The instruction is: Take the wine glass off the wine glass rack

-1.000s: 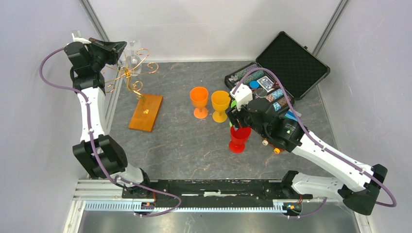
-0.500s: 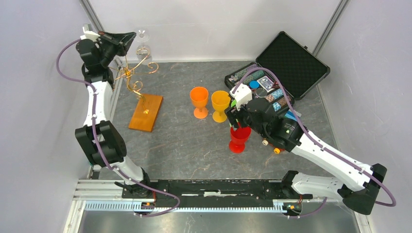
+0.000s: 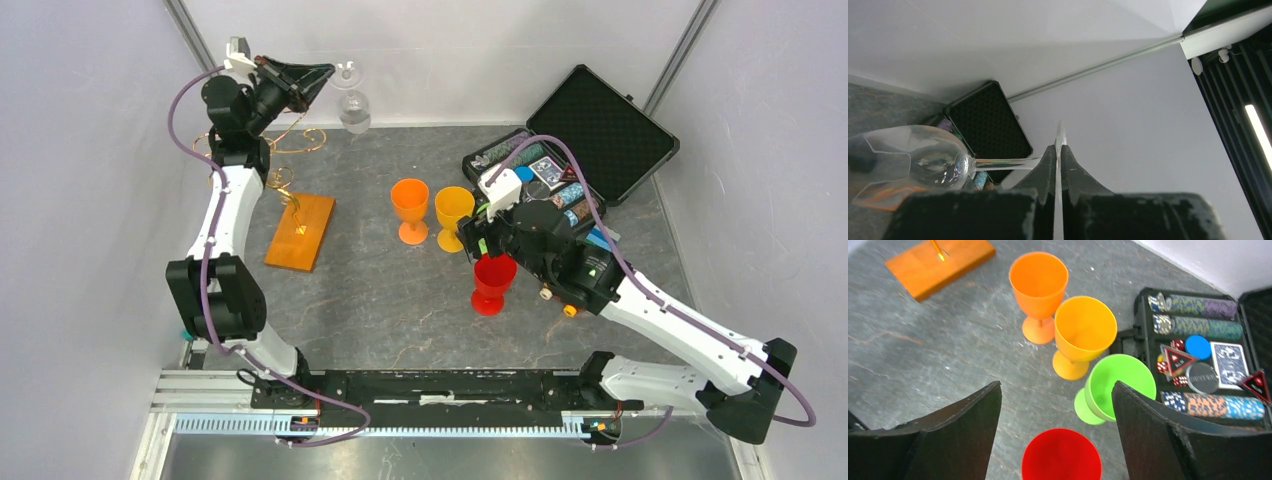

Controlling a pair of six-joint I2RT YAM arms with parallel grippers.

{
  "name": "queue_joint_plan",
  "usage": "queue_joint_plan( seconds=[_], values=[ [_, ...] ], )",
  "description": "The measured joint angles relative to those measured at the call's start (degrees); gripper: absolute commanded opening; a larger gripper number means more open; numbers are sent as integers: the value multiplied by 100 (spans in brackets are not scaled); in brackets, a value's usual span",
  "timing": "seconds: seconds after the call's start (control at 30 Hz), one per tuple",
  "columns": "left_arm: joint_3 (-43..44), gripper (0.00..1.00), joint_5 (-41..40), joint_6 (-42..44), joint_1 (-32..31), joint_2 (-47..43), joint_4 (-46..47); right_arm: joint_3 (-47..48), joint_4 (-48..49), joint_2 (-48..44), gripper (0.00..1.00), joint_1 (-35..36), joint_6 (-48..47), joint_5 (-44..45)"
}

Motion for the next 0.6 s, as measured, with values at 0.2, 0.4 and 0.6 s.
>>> queue_joint_plan(
  seconds=[0.2, 0.4, 0.6],
  values=[
    [-697, 2, 17, -256, -356, -732, -2, -514, 1464, -262, 86, 0, 20, -623],
    [-1517, 2, -11, -310, -669, -1912, -210, -935, 3324, -278, 89, 0, 9, -1279],
    [-2312, 2, -11, -350, -1134, -3088, -481, -890, 5001, 278, 88, 0, -48, -1956]
  ],
)
